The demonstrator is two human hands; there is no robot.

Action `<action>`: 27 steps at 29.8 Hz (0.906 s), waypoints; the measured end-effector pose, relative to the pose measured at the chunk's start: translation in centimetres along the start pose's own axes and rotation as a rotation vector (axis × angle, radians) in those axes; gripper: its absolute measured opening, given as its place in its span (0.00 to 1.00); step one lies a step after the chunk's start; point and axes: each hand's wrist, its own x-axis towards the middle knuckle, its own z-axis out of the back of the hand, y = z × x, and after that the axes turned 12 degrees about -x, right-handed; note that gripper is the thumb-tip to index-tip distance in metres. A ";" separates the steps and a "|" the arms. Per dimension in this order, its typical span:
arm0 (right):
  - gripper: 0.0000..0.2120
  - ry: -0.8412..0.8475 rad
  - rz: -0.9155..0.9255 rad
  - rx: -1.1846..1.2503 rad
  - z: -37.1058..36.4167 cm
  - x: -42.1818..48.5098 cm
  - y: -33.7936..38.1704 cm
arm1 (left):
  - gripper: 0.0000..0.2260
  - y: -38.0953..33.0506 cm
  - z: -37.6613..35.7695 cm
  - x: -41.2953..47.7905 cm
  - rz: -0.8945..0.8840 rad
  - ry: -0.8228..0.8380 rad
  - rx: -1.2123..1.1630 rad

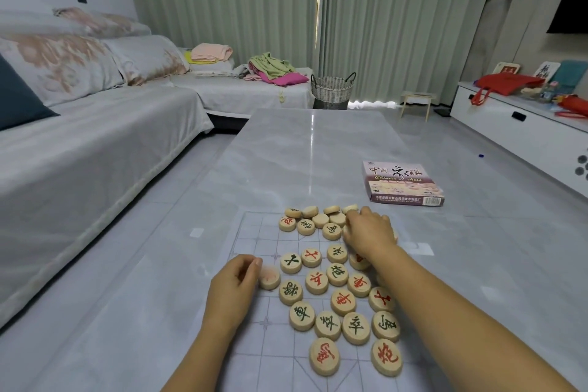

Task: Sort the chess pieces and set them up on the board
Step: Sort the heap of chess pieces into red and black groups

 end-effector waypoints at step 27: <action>0.12 -0.142 -0.249 0.685 -3.9 -9.1 -6.1 | 0.05 -0.6 -0.2 -0.5 -0.072 0.022 0.124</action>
